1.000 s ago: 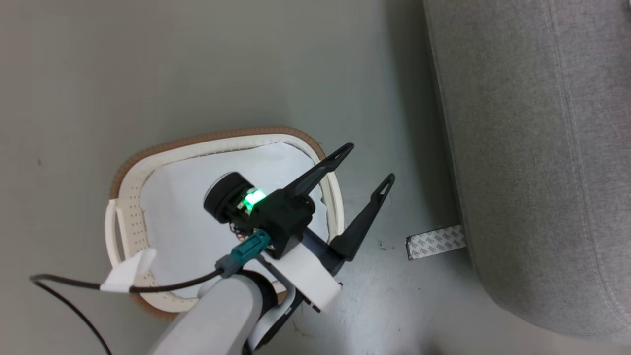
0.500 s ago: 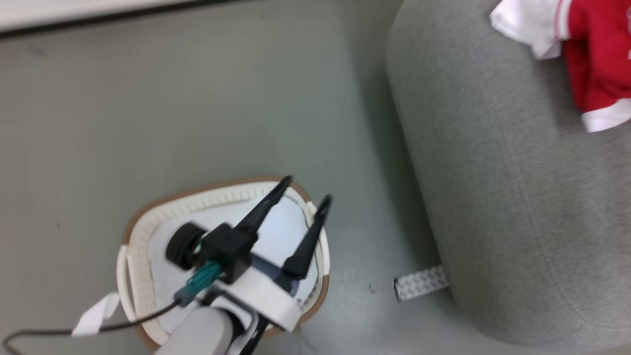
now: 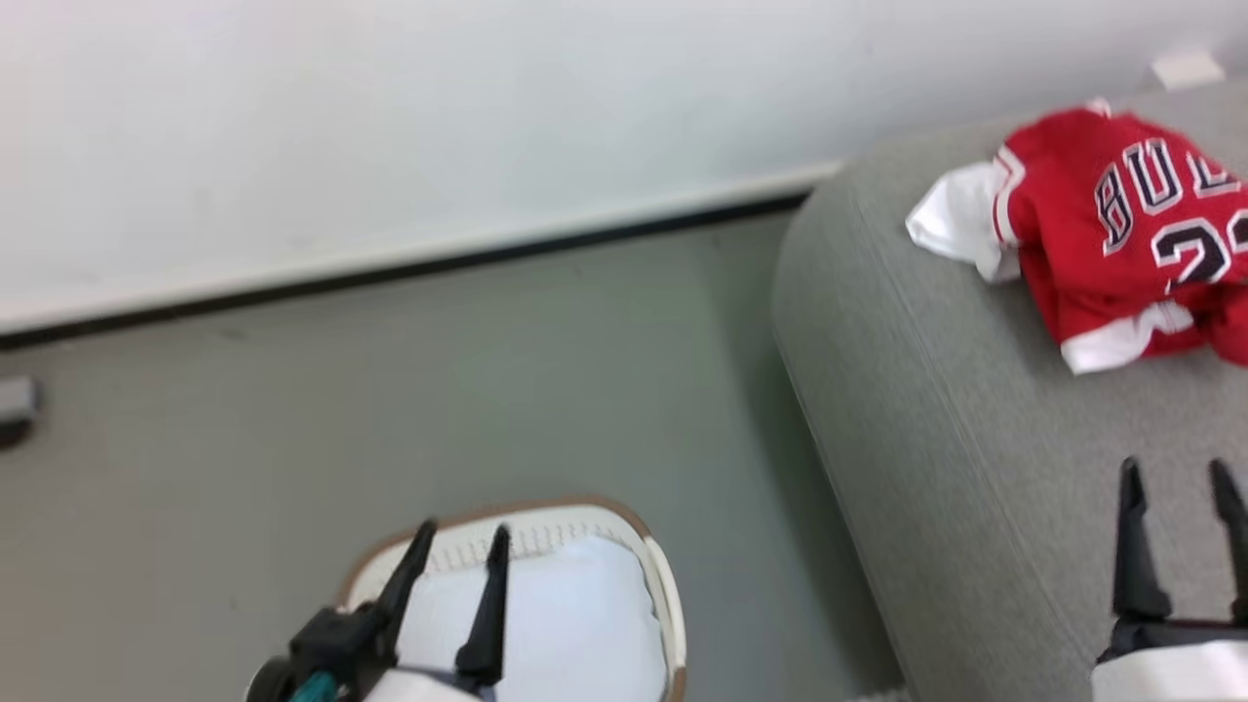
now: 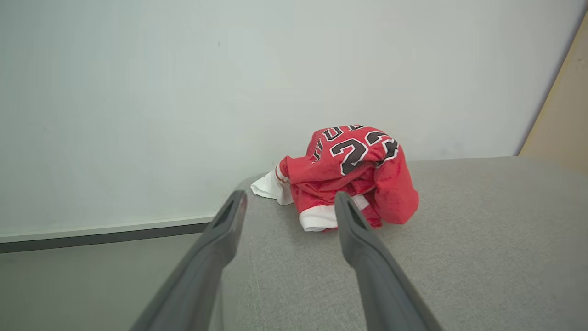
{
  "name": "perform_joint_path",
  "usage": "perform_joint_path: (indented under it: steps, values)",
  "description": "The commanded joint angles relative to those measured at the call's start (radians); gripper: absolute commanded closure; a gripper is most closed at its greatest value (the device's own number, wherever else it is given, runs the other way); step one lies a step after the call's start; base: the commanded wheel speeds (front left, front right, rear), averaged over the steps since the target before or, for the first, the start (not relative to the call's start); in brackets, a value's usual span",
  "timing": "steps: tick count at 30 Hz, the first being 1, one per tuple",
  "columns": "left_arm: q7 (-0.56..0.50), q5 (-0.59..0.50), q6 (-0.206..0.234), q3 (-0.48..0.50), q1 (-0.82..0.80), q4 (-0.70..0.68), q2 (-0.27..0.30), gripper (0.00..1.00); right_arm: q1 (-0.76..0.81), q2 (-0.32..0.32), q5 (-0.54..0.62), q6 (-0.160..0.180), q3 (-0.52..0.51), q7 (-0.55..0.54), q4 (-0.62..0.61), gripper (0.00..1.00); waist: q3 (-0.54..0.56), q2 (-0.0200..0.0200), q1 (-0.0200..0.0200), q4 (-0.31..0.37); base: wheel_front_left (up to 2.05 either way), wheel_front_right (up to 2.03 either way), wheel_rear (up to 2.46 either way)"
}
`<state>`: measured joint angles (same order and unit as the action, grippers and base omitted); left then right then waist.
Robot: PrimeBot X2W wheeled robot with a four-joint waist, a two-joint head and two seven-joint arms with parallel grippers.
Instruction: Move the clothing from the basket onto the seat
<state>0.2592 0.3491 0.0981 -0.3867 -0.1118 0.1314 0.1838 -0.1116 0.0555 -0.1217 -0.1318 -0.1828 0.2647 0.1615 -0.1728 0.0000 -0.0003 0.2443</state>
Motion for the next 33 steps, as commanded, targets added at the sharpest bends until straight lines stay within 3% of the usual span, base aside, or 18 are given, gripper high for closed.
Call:
perform_joint_path:
  steps: [1,8,15,31,32,33]
  values:
    - [0.005,0.012,0.007,0.019,0.036,0.005,-0.002,0.00,0.028,0.001,-0.002,0.002,0.014,-0.001,-0.010,0.00,0.092,0.0000,0.0003,-0.063,0.00,0.00,0.00]
    - [0.006,-0.025,-0.003,0.127,0.144,-0.020,-0.020,0.00,0.117,-0.003,-0.036,0.002,0.102,-0.001,-0.013,0.00,0.162,0.0000,0.0003,-0.125,0.00,0.00,0.00]
    - [0.005,-0.067,-0.022,0.210,0.218,-0.022,-0.042,0.00,0.148,-0.003,-0.061,0.002,0.156,-0.001,0.027,0.00,0.193,0.0000,0.0003,-0.140,0.00,0.00,0.00]
    - [0.005,-0.124,-0.068,0.282,0.256,0.001,-0.092,0.00,0.131,-0.004,-0.065,0.002,0.214,-0.001,0.103,0.00,0.224,0.0000,0.0003,-0.195,0.00,0.00,0.00]
    - [0.005,-0.112,-0.068,0.280,0.245,0.001,-0.094,1.00,0.135,-0.006,-0.061,0.000,0.216,0.000,0.101,1.00,0.223,0.0000,0.0003,-0.194,0.00,0.00,0.00]
    - [0.005,-0.114,-0.067,0.280,0.245,0.009,-0.095,1.00,0.136,-0.007,-0.062,0.000,0.217,0.000,0.105,1.00,0.224,0.0000,0.0003,-0.196,0.00,0.00,0.00]
